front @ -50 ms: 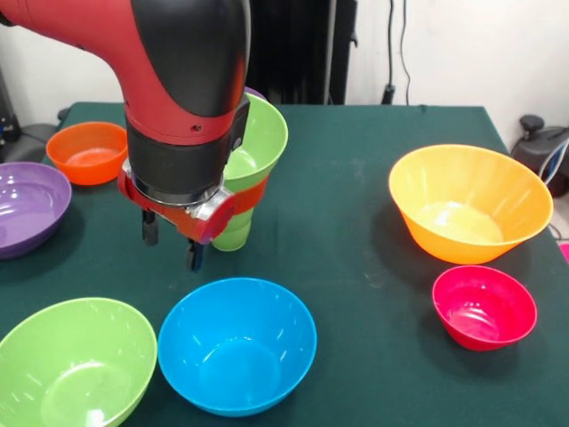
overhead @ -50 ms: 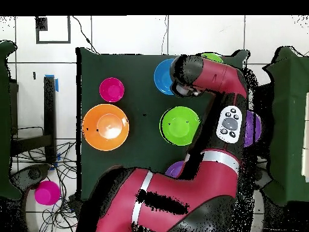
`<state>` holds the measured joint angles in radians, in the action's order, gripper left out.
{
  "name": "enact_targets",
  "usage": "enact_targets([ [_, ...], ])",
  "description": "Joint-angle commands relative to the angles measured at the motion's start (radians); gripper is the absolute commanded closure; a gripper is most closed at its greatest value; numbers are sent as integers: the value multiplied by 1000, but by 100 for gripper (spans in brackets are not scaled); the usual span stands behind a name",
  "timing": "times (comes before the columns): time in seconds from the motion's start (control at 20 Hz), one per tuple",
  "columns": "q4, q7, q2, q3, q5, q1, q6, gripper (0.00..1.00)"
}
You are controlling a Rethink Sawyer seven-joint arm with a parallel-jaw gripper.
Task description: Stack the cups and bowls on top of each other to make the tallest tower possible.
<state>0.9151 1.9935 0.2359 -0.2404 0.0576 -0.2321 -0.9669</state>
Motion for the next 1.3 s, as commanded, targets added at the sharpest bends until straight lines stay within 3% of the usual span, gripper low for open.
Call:
enact_targets([
  [0.05,59,88,0,87,3,22,53,0],
  [0.4,-94,30,-35,107,6,11,-25,0],
  [1.3,42,139,-12,109,65,40,86,0],
])
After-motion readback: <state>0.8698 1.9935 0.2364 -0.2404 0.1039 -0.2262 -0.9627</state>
